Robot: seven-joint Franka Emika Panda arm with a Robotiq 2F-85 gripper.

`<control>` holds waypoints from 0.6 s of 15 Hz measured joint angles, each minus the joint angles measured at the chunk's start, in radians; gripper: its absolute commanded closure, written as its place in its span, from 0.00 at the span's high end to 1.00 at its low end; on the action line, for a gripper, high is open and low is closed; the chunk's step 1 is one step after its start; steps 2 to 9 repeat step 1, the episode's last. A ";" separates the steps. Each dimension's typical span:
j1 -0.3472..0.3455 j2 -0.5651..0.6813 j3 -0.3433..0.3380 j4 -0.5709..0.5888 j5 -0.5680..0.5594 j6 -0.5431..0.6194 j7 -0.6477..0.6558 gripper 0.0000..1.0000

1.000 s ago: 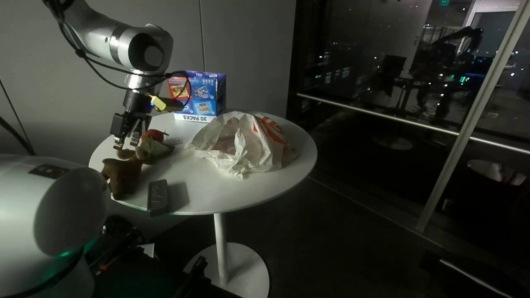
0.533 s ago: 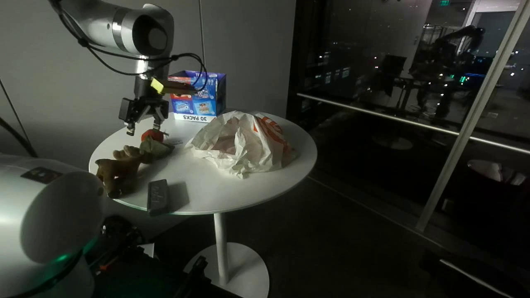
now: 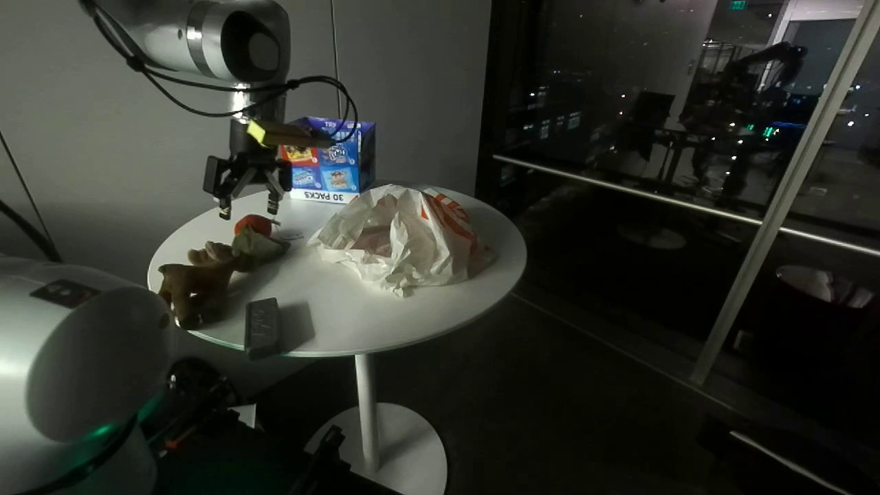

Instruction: Empty the plastic

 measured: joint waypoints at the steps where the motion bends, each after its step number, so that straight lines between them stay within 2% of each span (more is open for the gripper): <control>1: 0.000 0.002 0.000 0.000 0.000 0.000 0.000 1.00; 9: 0.000 0.002 0.000 0.000 0.000 0.000 0.000 1.00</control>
